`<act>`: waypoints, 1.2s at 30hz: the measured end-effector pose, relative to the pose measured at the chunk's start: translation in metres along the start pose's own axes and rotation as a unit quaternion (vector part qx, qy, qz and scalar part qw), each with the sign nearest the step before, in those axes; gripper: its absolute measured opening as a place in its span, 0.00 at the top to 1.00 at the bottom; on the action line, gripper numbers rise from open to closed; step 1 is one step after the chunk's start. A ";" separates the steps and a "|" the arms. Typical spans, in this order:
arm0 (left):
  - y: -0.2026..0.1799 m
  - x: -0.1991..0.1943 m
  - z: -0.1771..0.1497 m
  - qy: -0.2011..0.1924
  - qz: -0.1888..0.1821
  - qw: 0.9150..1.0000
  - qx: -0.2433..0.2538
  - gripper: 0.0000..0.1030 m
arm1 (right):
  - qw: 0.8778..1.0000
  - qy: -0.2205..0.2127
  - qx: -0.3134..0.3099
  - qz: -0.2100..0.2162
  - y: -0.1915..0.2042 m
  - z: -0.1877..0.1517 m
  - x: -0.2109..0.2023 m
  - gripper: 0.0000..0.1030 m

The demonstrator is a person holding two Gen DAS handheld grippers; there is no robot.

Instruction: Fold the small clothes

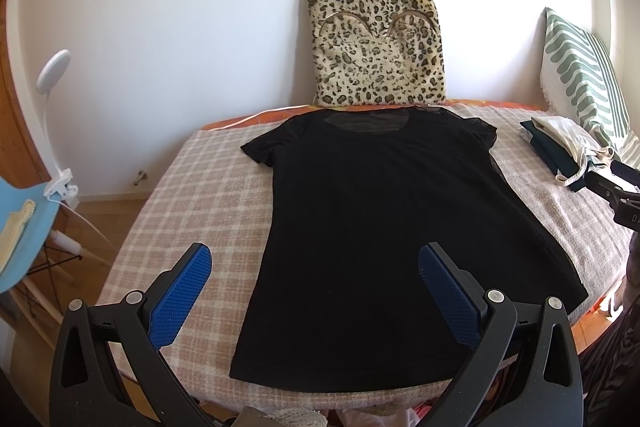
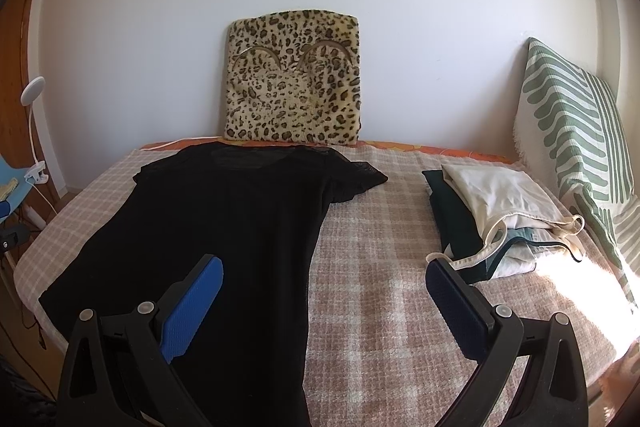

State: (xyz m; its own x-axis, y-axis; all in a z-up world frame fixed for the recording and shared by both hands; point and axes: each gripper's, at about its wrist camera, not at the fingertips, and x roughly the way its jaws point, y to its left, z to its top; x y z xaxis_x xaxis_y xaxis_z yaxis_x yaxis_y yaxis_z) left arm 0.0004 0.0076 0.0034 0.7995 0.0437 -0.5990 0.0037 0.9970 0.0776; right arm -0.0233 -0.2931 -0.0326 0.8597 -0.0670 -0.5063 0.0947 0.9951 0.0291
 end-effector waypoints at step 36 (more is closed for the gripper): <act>0.074 0.027 -0.030 0.057 -0.003 0.997 -0.047 0.05 | 0.989 -0.017 -0.072 0.129 0.109 0.096 0.035 0.00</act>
State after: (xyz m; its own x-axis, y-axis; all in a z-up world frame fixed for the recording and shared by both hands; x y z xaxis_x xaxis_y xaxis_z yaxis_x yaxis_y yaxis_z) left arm 0.0041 0.0849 -0.0313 0.7256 0.0390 -0.6870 -0.0518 0.9987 0.0020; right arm 0.0657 -0.1938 0.0357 0.8624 0.1912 -0.4687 -0.2008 0.9792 0.0301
